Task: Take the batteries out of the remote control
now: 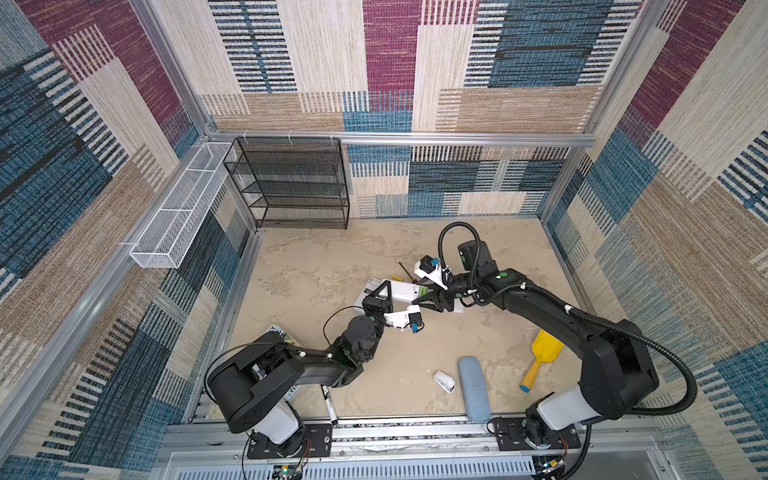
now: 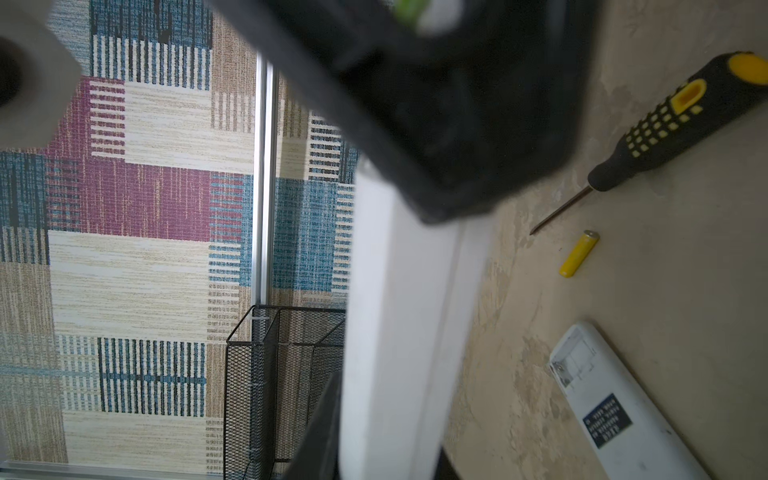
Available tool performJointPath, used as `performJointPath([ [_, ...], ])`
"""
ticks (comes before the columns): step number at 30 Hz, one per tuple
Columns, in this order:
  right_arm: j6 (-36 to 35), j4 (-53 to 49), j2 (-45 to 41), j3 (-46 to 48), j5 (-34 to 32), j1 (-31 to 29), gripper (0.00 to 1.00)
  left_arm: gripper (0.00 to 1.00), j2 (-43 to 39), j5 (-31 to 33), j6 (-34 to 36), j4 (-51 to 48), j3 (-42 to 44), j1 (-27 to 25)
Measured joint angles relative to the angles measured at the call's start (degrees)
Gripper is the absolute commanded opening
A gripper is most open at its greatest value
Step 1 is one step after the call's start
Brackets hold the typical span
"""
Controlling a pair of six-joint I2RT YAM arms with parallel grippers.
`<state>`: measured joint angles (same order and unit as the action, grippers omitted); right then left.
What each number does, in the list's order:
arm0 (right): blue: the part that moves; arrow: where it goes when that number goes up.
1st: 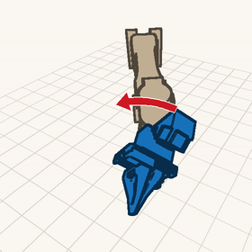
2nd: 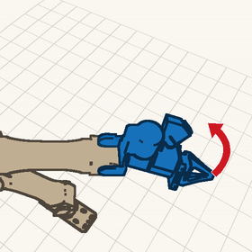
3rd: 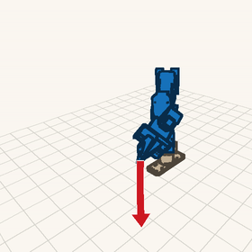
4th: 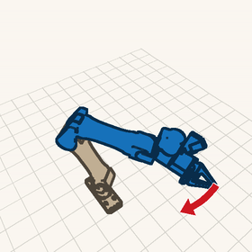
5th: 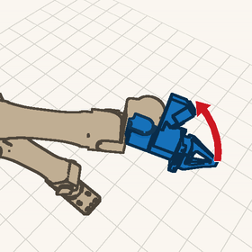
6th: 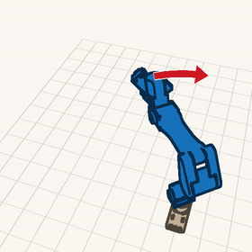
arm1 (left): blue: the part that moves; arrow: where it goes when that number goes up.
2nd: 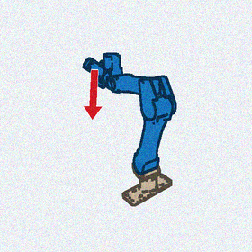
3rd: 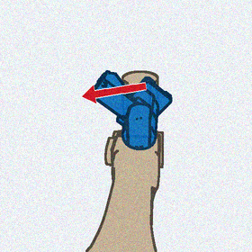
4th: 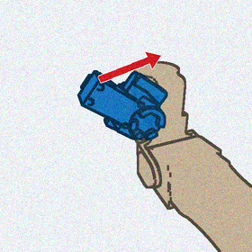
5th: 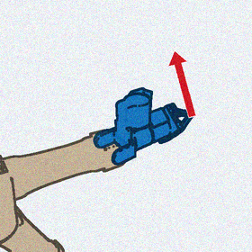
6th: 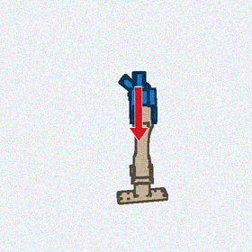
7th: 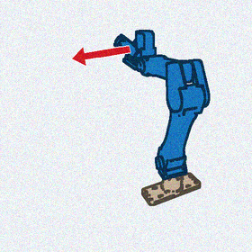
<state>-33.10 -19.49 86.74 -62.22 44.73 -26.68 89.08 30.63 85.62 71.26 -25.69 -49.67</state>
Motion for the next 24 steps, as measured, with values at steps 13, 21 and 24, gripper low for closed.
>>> performJointPath([
  [13, -0.5, 2.1, -0.7, 2.7, -2.6, 0.0, 0.32, 0.68, -0.5, -1.1, -1.5, 0.5, 0.0, -0.1],
  [21, -0.4, 6.1, -0.8, 5.2, -3.1, -0.3, 0.33, 0.76, -4.7, -1.2, -3.7, -2.7, 1.1, 0.0],
  [24, -0.1, 8.1, -1.0, 6.2, -3.3, -0.3, 0.33, 0.82, -8.7, -1.7, -5.8, -7.2, 1.7, 0.0],
])
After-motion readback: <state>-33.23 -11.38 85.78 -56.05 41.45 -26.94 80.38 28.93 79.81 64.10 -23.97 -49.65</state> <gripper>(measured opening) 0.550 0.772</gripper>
